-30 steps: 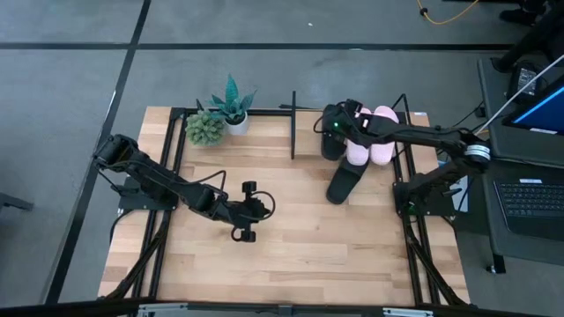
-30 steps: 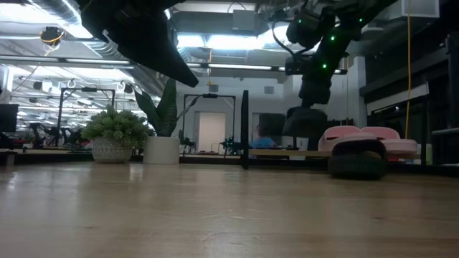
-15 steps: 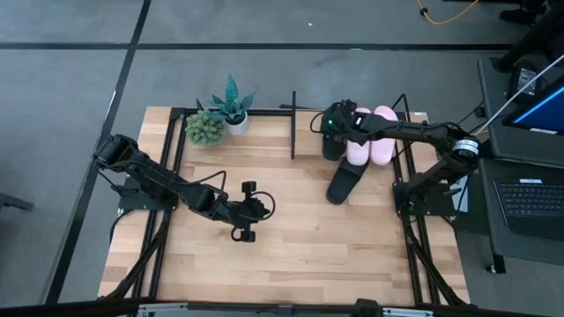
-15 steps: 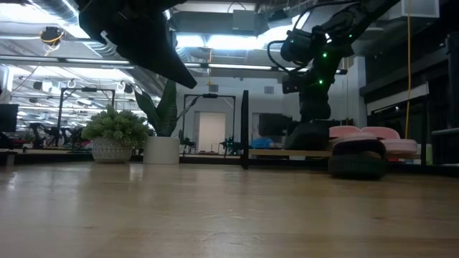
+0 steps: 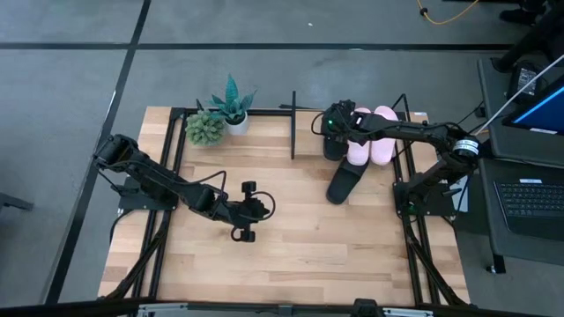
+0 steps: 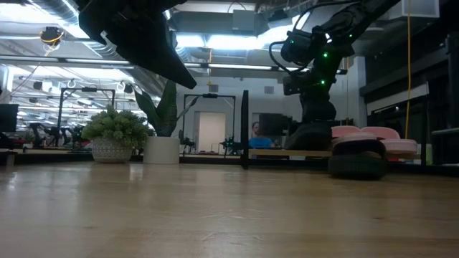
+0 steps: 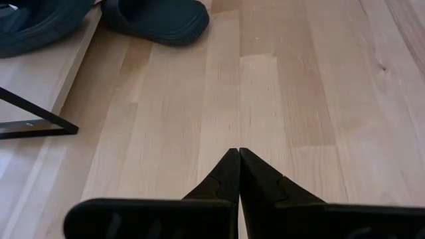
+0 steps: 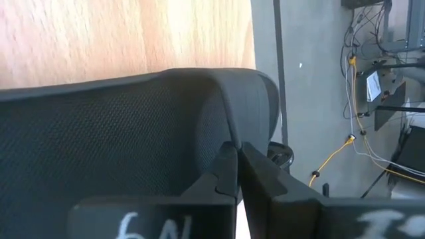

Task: Pick and place slides into the shelf
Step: Put the bottom black slide on the shelf, then put the black slide on the shelf

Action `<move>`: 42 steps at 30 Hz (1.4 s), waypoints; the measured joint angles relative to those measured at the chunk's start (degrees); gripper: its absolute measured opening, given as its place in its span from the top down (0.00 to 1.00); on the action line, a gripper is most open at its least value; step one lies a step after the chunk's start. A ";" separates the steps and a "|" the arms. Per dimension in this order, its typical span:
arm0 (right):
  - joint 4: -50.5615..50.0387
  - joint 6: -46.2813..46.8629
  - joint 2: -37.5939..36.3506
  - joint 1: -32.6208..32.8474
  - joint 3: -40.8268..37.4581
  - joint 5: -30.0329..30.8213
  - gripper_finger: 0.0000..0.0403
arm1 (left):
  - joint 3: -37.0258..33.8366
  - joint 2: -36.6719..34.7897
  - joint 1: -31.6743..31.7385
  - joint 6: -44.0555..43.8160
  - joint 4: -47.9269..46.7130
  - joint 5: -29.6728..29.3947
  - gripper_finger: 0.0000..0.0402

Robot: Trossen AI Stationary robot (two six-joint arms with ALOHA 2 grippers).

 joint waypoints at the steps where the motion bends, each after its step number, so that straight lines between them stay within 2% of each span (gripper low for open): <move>1: -0.11 -0.09 -0.01 0.00 0.00 0.00 0.98 | 0.00 0.00 0.00 0.00 0.00 0.01 1.00; 15: -1.66 -1.50 -0.05 0.02 0.04 -0.02 0.97 | 0.00 -0.02 0.00 0.00 0.02 0.02 1.00; 34: -2.95 0.69 -0.05 0.66 0.32 0.15 0.66 | 0.00 -0.01 0.00 0.00 0.02 0.02 1.00; 42: -2.91 1.83 -0.05 2.42 2.67 0.20 0.63 | 0.00 0.01 0.00 0.00 0.00 0.02 1.00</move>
